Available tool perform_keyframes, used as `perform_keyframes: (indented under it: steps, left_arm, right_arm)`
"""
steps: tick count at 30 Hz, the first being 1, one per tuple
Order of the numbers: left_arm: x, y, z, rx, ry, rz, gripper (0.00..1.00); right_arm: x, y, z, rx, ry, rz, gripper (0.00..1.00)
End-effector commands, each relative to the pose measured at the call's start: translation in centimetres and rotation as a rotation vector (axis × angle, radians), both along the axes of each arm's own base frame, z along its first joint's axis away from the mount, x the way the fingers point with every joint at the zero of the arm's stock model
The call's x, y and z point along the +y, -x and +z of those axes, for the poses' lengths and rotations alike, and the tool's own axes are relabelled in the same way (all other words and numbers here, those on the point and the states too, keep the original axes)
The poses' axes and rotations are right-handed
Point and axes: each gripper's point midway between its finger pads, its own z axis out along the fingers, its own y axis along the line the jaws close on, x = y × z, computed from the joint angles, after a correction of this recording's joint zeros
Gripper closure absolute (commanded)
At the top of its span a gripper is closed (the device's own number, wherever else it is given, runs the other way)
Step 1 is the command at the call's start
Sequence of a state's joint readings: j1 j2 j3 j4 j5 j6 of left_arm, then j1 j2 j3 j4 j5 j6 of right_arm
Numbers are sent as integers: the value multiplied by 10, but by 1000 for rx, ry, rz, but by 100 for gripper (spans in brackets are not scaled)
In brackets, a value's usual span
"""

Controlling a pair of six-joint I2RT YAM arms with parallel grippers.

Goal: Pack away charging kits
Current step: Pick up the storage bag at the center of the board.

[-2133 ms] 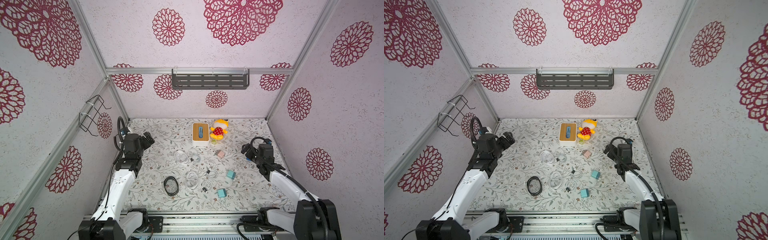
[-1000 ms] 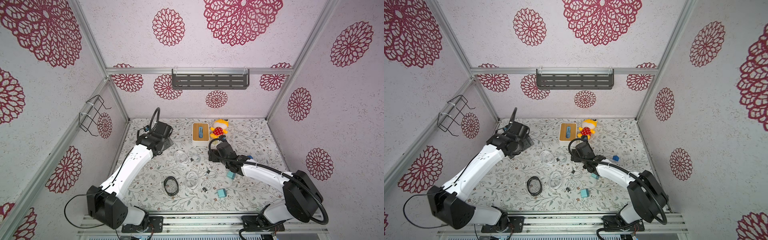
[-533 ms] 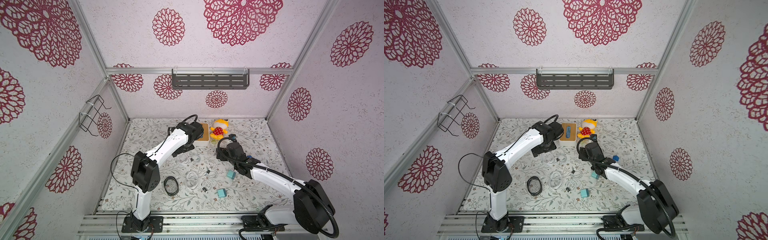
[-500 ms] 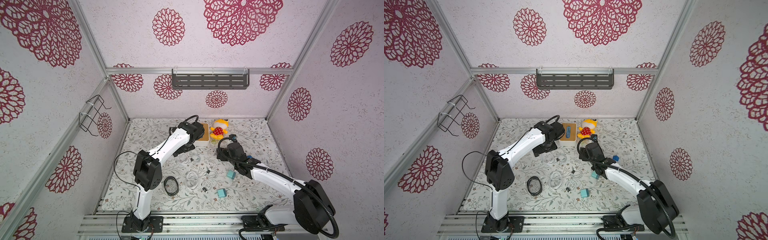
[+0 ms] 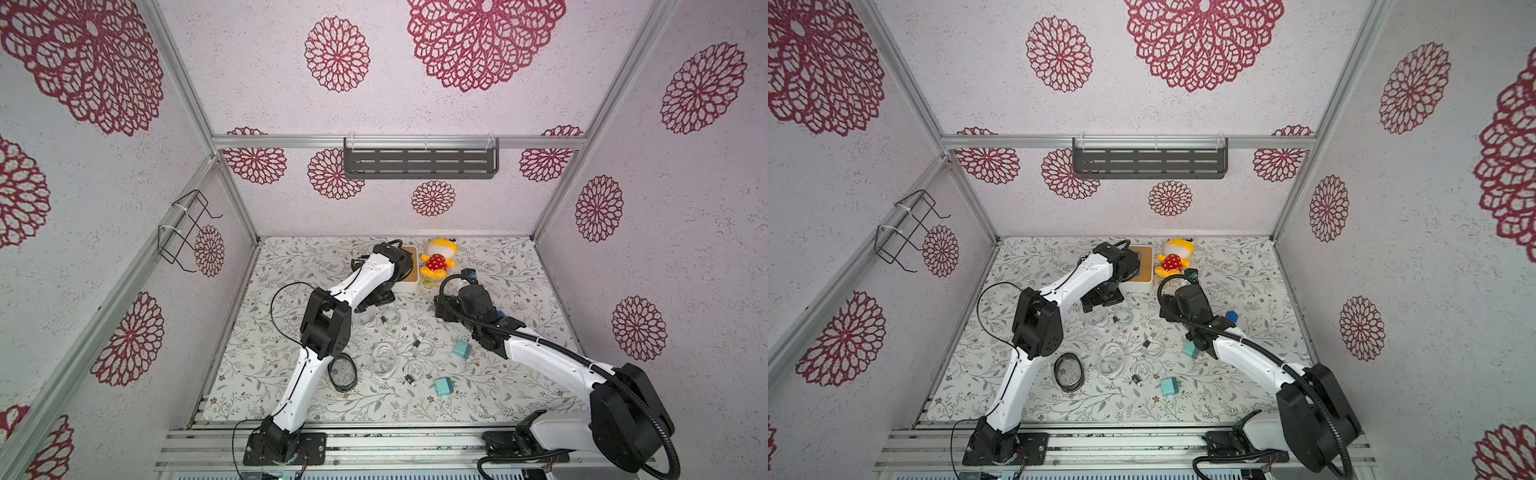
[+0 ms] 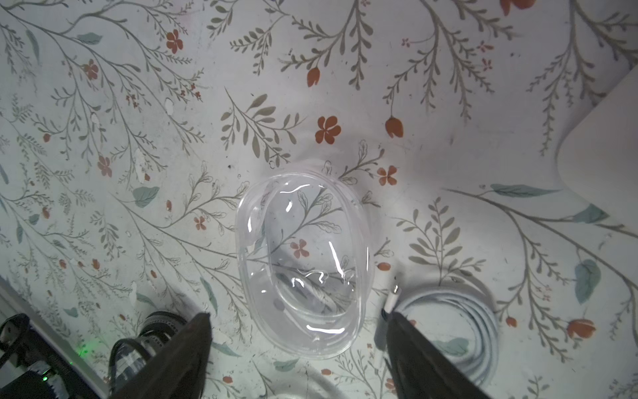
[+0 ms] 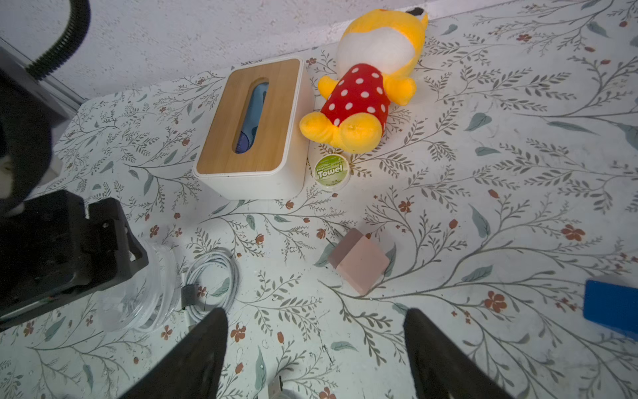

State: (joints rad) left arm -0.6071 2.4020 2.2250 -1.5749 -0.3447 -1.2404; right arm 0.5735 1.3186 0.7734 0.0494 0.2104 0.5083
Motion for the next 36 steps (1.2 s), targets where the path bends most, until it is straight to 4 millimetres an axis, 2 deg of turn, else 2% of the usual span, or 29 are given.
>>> perform_keyframes:
  steps: [1, 13, 17, 20, 26, 31, 34, 36]
  left_arm:
    - [3, 1, -8, 22, 7, 15, 19]
    - [7, -5, -33, 51, 19, 14, 14]
    - [6, -4, -37, 57, 16, 13, 17]
    - [7, -5, -37, 56, 15, 11, 26]
    - [9, -4, -37, 47, 8, 7, 57]
    - [9, -5, -37, 36, 14, 0, 75]
    - [7, -7, -35, 19, 16, -17, 94]
    - [8, -9, -30, -3, 3, -34, 100]
  right_arm:
    - [6, -7, 7, -12, -37, 2, 18]
    - [11, -9, 0, 11, -43, 16, 19]
    - [13, -9, -2, 16, -47, 21, 19]
    - [13, -9, -3, 19, -49, 21, 20]
    - [14, -10, -4, 24, -52, 22, 20]
    - [16, -11, -9, 35, -58, 22, 21]
    - [19, -11, -15, 48, -74, 23, 22]
    - [22, -11, -20, 59, -87, 27, 24]
